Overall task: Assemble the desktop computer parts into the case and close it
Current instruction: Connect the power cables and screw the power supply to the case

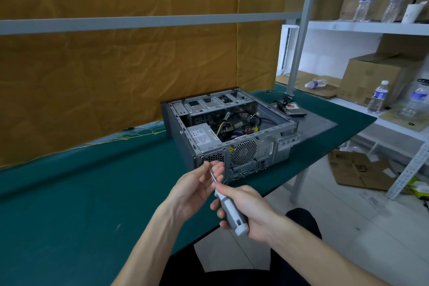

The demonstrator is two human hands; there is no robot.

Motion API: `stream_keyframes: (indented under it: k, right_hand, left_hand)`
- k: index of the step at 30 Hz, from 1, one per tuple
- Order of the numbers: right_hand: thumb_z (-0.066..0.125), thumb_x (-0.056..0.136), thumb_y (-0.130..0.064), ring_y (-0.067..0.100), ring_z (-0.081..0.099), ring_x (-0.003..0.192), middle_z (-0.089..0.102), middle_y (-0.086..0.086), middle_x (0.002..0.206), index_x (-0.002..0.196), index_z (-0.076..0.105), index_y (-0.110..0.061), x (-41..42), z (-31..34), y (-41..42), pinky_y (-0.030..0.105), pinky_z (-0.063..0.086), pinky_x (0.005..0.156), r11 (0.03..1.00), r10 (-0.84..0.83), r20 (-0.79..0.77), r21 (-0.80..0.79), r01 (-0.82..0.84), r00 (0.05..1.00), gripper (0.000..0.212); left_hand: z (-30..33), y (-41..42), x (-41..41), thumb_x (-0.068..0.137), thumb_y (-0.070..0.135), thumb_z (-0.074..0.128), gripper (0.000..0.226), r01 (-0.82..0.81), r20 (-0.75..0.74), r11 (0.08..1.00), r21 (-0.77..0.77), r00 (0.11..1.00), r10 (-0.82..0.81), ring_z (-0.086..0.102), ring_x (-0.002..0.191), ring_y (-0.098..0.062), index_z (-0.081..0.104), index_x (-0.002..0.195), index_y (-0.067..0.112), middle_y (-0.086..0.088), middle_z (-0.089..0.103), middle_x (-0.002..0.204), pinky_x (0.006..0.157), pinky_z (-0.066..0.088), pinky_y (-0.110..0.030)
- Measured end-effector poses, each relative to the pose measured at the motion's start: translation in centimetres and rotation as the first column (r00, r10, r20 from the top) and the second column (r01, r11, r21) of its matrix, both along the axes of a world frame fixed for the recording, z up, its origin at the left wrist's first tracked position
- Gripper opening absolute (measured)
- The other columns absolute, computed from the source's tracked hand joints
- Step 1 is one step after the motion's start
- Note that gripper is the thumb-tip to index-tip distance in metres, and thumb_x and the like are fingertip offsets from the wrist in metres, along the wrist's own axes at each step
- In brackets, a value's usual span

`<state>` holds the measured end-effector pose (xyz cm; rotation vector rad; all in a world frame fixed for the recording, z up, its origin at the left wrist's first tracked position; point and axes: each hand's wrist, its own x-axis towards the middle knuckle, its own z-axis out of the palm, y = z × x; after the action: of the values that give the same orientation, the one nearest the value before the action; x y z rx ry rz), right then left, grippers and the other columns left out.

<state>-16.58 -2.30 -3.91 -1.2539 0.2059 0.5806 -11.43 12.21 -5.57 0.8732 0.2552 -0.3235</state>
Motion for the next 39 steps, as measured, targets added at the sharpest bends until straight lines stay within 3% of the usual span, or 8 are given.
stream_keyframes:
  k: [8,16,21,28,31,35,37,39]
  right_hand:
    - [0.079,0.088,-0.027,0.014,0.056,0.050,0.061,0.004,0.072,0.105,0.063,-0.004,0.1,-0.3,0.2,0.026,0.048,0.043,0.971,-0.038,0.136,-0.229,0.069,0.990,0.032]
    - [0.062,0.099,-0.045,0.016,0.052,0.049,0.067,0.011,0.074,0.102,0.067,-0.005,-0.2,0.1,0.2,0.024,0.041,0.041,0.999,-0.017,-0.026,-0.044,0.016,0.999,0.040]
    - [0.073,0.093,-0.028,0.016,0.054,0.046,0.059,0.007,0.076,0.101,0.057,-0.005,-0.3,-0.2,0.7,0.026,0.042,0.040,0.932,0.019,0.235,-0.355,0.068,0.972,0.030]
    - [0.060,0.100,-0.037,0.009,0.044,0.044,0.058,0.007,0.071,0.098,0.065,-0.004,0.1,0.7,-0.4,0.017,0.032,0.031,0.956,0.034,-0.211,0.293,0.030,0.977,0.033]
    - [0.073,0.090,-0.041,0.013,0.051,0.043,0.061,0.004,0.077,0.099,0.057,-0.013,-0.1,0.4,-0.3,0.022,0.035,0.035,0.969,0.025,0.090,-0.245,-0.002,0.996,0.034]
    - [0.063,0.096,-0.036,0.010,0.057,0.056,0.065,-0.005,0.083,0.097,0.047,-0.022,-0.2,-1.3,-0.2,0.024,0.038,0.045,0.576,0.254,0.443,-0.783,0.234,0.860,0.021]
    - [0.060,0.101,-0.030,0.011,0.052,0.047,0.067,-0.001,0.074,0.097,0.052,-0.013,-0.1,-1.0,-0.3,0.024,0.035,0.039,0.898,0.040,0.309,-0.428,0.102,0.950,0.019]
    - [0.056,0.104,-0.029,0.011,0.046,0.042,0.062,0.007,0.070,0.095,0.056,-0.007,-0.3,0.3,-0.4,0.021,0.032,0.032,0.989,0.000,-0.045,0.145,0.007,0.999,0.024]
  left_hand:
    - [0.1,-0.7,0.1,0.094,0.008,0.070,0.016,-0.083,0.028,0.986,0.144,0.996,0.080,0.077,0.080,-0.015,0.073,0.102,-0.005,-0.017,0.077,0.100,0.061,0.059,-0.021]
    - [0.0,0.2,-0.3,0.104,0.012,0.053,0.025,0.032,0.051,0.998,0.059,0.998,-0.035,0.077,0.094,-0.018,0.067,0.115,-0.006,-0.019,0.075,0.111,0.065,0.060,-0.022]
    - [-0.1,-0.6,-0.3,0.095,0.014,0.068,0.019,-0.076,0.057,0.976,0.204,0.996,0.066,0.077,0.078,-0.016,0.074,0.098,-0.004,-0.017,0.078,0.095,0.063,0.061,-0.022]
    - [0.6,-0.4,-0.6,0.104,0.018,0.056,0.028,0.051,0.035,0.995,0.085,0.998,-0.054,0.070,0.059,-0.012,0.068,0.114,-0.005,-0.010,0.077,0.097,0.047,0.052,-0.021]
    - [0.3,-0.1,-0.3,0.101,0.007,0.058,0.021,0.028,0.059,0.994,0.110,0.998,-0.035,0.077,0.084,-0.017,0.069,0.112,-0.007,-0.018,0.077,0.104,0.062,0.059,-0.022]
    - [-0.8,-0.7,-0.2,0.093,0.015,0.072,0.018,-0.058,0.094,0.971,0.231,0.995,0.037,0.077,0.085,-0.017,0.077,0.097,-0.002,-0.017,0.077,0.099,0.066,0.059,-0.021]
    - [-1.1,-0.8,-0.2,0.095,0.021,0.070,0.023,-0.067,0.125,0.973,0.223,0.991,0.040,0.076,0.085,-0.015,0.077,0.099,-0.001,-0.016,0.078,0.100,0.067,0.058,-0.020]
    - [-0.8,-0.5,-0.4,0.101,0.023,0.062,0.028,-0.013,0.139,0.990,0.141,0.990,-0.007,0.076,0.085,-0.013,0.073,0.109,-0.002,-0.015,0.077,0.108,0.062,0.058,-0.020]
